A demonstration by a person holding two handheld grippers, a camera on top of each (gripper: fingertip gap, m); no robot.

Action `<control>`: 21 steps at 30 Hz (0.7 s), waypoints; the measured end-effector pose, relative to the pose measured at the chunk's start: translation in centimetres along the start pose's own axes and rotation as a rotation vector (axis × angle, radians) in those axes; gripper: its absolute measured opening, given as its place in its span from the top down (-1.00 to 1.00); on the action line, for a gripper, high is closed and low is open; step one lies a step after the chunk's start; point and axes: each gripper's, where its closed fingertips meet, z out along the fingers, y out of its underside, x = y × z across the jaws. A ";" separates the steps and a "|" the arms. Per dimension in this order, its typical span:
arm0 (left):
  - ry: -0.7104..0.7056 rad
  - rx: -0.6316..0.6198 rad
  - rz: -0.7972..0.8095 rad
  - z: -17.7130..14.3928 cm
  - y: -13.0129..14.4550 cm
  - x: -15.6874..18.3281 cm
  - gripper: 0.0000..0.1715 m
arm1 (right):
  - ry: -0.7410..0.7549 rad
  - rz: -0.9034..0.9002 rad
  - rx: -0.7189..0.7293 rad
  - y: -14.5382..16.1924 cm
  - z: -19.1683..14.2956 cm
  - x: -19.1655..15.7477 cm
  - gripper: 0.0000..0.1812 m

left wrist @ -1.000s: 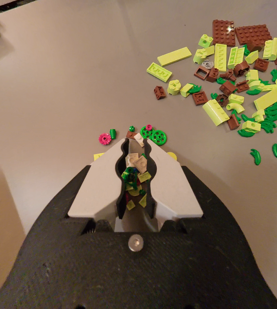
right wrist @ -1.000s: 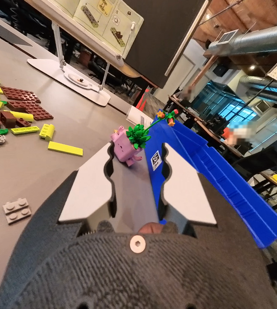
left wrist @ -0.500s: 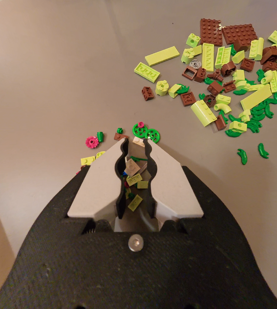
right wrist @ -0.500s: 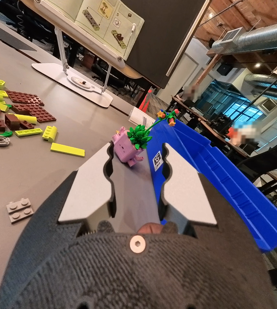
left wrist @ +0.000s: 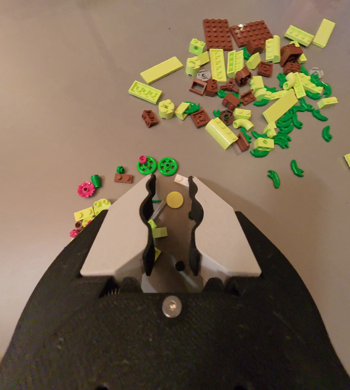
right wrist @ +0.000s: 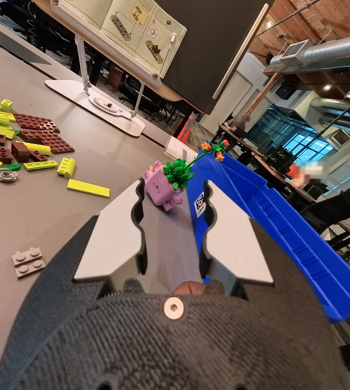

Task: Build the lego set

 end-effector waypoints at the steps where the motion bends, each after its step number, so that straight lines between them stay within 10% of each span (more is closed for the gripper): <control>1: 0.008 0.004 0.014 0.0 -0.1 0.3 0.65 | 0.001 0.000 0.001 0.0 0.0 0.0 0.39; 21: 0.065 -0.042 0.086 0.3 0.6 2.1 0.81 | -0.181 0.131 0.094 -1.5 -0.9 -1.3 0.75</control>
